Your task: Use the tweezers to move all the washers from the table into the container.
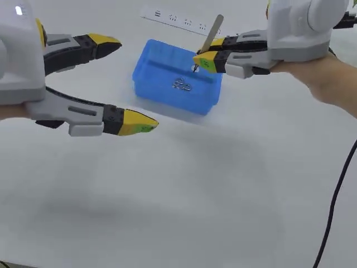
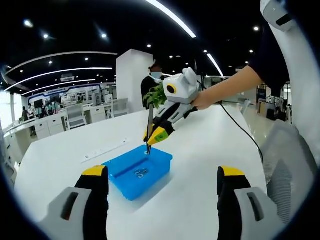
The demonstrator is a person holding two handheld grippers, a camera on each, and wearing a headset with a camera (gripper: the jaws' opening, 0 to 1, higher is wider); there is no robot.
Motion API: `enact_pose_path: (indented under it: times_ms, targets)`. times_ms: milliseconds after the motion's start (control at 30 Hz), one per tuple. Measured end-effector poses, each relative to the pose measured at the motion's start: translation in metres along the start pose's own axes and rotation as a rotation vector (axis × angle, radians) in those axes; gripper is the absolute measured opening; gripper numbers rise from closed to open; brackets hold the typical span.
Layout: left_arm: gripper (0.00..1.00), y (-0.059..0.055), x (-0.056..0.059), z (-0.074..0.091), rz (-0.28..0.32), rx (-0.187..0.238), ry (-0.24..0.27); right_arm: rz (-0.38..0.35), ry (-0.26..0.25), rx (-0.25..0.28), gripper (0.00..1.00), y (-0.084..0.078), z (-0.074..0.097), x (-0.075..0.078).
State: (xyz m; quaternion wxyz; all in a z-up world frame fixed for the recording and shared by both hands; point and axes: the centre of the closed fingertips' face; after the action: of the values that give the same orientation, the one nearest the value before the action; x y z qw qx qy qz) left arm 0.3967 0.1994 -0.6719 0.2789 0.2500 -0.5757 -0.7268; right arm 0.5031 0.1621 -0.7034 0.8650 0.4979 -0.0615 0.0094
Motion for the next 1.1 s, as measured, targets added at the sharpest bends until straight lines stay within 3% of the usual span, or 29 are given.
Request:
enact_pose_path:
  times_ms: [367, 567, 1100]
  targets:
    - [0.99, -0.007, -0.003, 0.004, 0.003, -0.033, 0.016, 0.039, 0.04, -0.085, 0.09, -0.032, -0.027, -0.005]
    - [0.99, -0.015, -0.002, 0.006, 0.006, -0.064, 0.02, 0.024, 0.037, -0.09, 0.09, -0.037, -0.027, -0.005]
    - [0.99, -0.013, 0.0, 0.003, 0.017, -0.076, 0.009, -0.014, 0.026, -0.089, 0.1, -0.038, -0.02, -0.007]
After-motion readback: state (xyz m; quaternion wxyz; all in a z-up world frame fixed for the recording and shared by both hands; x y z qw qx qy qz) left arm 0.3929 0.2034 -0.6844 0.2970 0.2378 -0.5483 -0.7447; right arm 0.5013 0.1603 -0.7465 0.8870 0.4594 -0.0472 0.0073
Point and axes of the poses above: the centre of the closed fingertips' face, and the gripper's own axes: z roughly backward along the fingers, x roughly to its right, y roughly out of its top, and after that the axes turned 2 degrees about x, right-handed
